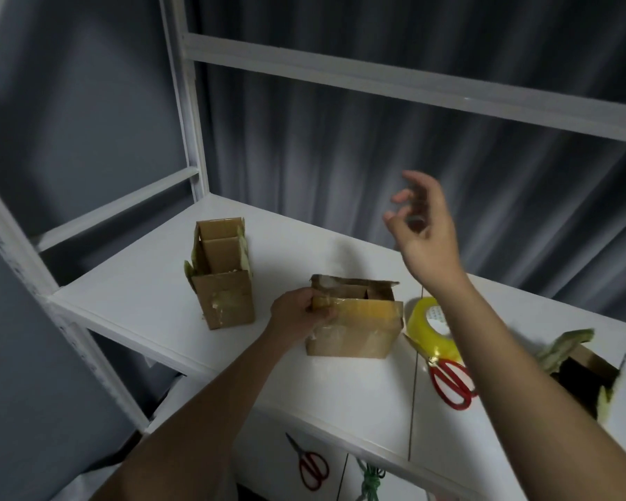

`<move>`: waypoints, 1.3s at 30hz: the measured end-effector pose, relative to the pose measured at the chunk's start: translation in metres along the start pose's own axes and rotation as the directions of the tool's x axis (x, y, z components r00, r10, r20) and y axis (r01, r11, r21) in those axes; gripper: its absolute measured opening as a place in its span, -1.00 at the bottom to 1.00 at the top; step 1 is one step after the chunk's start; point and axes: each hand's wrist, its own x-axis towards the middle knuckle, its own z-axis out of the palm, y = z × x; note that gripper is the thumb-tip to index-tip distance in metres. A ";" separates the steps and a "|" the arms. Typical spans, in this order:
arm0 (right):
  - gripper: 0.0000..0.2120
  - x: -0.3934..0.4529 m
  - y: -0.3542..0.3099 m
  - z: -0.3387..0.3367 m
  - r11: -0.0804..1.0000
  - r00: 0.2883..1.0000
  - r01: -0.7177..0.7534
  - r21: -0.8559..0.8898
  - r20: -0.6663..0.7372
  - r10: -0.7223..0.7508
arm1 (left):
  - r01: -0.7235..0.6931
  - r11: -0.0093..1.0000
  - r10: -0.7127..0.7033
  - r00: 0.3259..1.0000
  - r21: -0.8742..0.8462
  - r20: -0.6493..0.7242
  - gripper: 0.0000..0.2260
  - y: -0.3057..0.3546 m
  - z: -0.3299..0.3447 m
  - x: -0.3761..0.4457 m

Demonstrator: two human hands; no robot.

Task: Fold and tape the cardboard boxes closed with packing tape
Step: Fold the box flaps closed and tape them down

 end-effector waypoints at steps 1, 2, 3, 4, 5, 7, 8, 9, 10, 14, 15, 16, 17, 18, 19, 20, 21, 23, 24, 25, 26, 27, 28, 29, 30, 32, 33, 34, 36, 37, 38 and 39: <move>-0.72 -0.005 -0.006 0.001 0.999 0.997 0.037 0.027 0.064 -0.039 | -0.003 1.000 0.003 1.000 0.025 0.013 -0.67 0.003 0.000 -0.001; -0.79 -0.015 -0.006 0.006 0.997 0.990 0.029 0.070 0.135 -0.038 | -0.004 1.000 0.004 1.000 0.031 0.023 -0.63 0.005 0.002 -0.001; -0.80 -0.027 0.001 0.013 0.995 0.981 -0.003 0.103 0.191 -0.016 | -0.002 1.000 0.001 1.000 0.031 0.026 -0.61 0.007 0.002 -0.001; -0.78 -0.041 0.012 0.020 0.992 0.974 -0.052 0.117 0.225 0.024 | -0.002 1.000 0.002 1.000 0.027 0.024 -0.62 0.006 0.002 -0.001; -0.75 -0.054 0.025 0.027 0.988 0.970 -0.106 0.116 0.233 0.077 | 0.002 1.000 -0.002 1.000 0.004 0.029 -0.64 0.005 0.001 -0.001; -0.70 -0.077 0.048 0.037 0.957 0.956 -0.254 0.140 0.189 0.226 | -0.006 0.993 0.016 0.996 -0.115 0.085 -0.73 0.001 -0.001 -0.002; -0.68 -0.085 0.056 0.040 0.926 0.938 -0.331 0.179 0.167 0.303 | -0.008 0.985 0.030 0.992 -0.172 0.126 -0.75 -0.001 -0.002 -0.002; -0.67 -0.091 0.060 0.042 0.894 0.920 -0.387 0.225 0.158 0.358 | -0.007 0.980 0.038 0.987 -0.197 0.158 -0.75 -0.002 -0.003 -0.002; -0.68 -0.093 0.062 0.044 0.864 0.903 -0.427 0.267 0.170 0.394 | -0.009 0.977 0.048 0.982 -0.211 0.184 -0.76 -0.004 -0.003 -0.003; -0.73 -0.083 0.056 0.053 0.699 0.817 -0.576 0.424 0.328 0.474 | 0.002 0.957 0.068 0.970 -0.290 0.234 -0.80 -0.004 -0.005 -0.003; -0.74 -0.082 0.056 0.054 0.659 0.793 -0.610 0.440 0.354 0.497 | 0.010 0.957 0.061 0.969 -0.290 0.238 -0.81 -0.005 -0.005 -0.003; -0.75 -0.083 0.057 0.054 0.633 0.771 -0.637 0.440 0.368 0.520 | 0.011 0.956 0.061 0.970 -0.293 0.235 -0.78 -0.005 -0.004 -0.003; -0.75 -0.086 0.059 0.054 0.621 0.752 -0.659 0.425 0.378 0.539 | 0.011 0.958 0.056 0.973 -0.287 0.222 -0.73 -0.006 -0.004 -0.002; -0.75 -0.092 0.063 0.053 0.624 0.736 -0.677 0.391 0.388 0.555 | 0.011 0.958 0.052 0.976 -0.287 0.211 -0.68 -0.007 -0.003 -0.002; -0.75 -0.097 0.068 0.051 0.632 0.720 -0.692 0.349 0.401 0.566 | 0.011 0.959 0.048 0.979 -0.284 0.201 -0.65 -0.005 -0.003 -0.003; -0.74 -0.102 0.072 0.048 0.640 0.705 -0.704 0.306 0.411 0.578 | 0.010 0.959 0.048 0.979 -0.282 0.198 -0.65 -0.004 -0.003 -0.004; -0.72 -0.106 0.076 0.045 0.646 0.687 -0.718 0.259 0.410 0.600 | 0.004 0.960 0.054 0.979 -0.278 0.199 -0.66 -0.004 -0.003 -0.004; -0.66 -0.116 0.087 0.039 0.663 0.657 -0.735 0.143 0.388 0.646 | -0.006 0.971 0.052 0.980 -0.238 0.191 -0.69 -0.004 -0.002 -0.004; -0.63 -0.123 0.091 0.035 0.684 0.658 -0.725 0.085 0.379 0.651 | -0.010 0.977 0.051 0.981 -0.213 0.186 -0.70 -0.005 -0.001 -0.004; -0.62 -0.129 0.094 0.031 0.733 0.692 -0.679 0.029 0.359 0.626 | -0.015 0.981 0.051 0.982 -0.194 0.181 -0.70 -0.006 0.000 -0.005; -0.64 -0.134 0.095 0.027 0.809 0.762 -0.586 -0.029 0.318 0.564 | -0.022 0.982 0.056 0.983 -0.189 0.177 -0.70 -0.006 0.002 -0.006; -0.68 -0.135 0.093 0.021 0.892 0.853 -0.440 -0.107 0.261 0.452 | -0.025 0.981 0.059 0.983 -0.192 0.173 -0.70 -0.007 0.002 -0.006; -0.76 -0.133 0.089 0.015 0.943 0.932 -0.254 -0.213 0.205 0.298 | -0.022 0.977 0.060 0.982 -0.210 0.178 -0.70 -0.006 0.002 -0.006; -0.81 -0.126 0.084 0.010 0.939 0.976 -0.055 -0.339 0.182 0.123 | -0.013 0.971 0.059 0.980 -0.237 0.188 -0.71 -0.005 0.001 -0.007; -0.76 -0.117 0.081 0.007 0.884 0.980 0.104 -0.455 0.200 -0.012 | -0.003 0.961 0.061 0.978 -0.278 0.200 -0.73 -0.005 0.001 -0.007; -0.62 -0.095 0.080 0.006 0.769 0.957 0.209 -0.604 0.287 -0.035 | 0.022 0.933 0.058 0.976 -0.358 0.211 -0.78 0.000 0.001 -0.009; -0.64 -0.088 0.081 0.007 0.728 0.948 0.196 -0.657 0.316 0.030 | 0.028 0.921 0.059 0.976 -0.390 0.208 -0.77 0.002 0.001 -0.012; -0.71 -0.083 0.081 0.008 0.713 0.940 0.173 -0.680 0.329 0.086 | 0.024 0.914 0.063 0.978 -0.405 0.199 -0.76 0.004 0.003 -0.013; -0.85 -0.083 0.085 0.011 0.758 0.946 0.109 -0.644 0.302 0.120 | -0.026 0.960 0.061 0.991 -0.280 0.117 -0.75 0.007 0.009 -0.018; -0.88 -0.084 0.086 0.011 0.786 0.955 0.089 -0.612 0.276 0.106 | -0.071 0.990 0.072 0.997 -0.121 0.002 -0.73 0.006 0.011 -0.020; -0.89 -0.085 0.086 0.011 0.805 0.963 0.081 -0.588 0.255 0.089 | -0.125 0.990 0.133 0.979 0.056 -0.154 -0.71 0.005 0.013 -0.023; -0.89 -0.085 0.086 0.012 0.817 0.966 0.080 -0.571 0.245 0.077 | -0.199 0.953 0.261 0.922 0.230 -0.285 -0.72 0.005 0.013 -0.027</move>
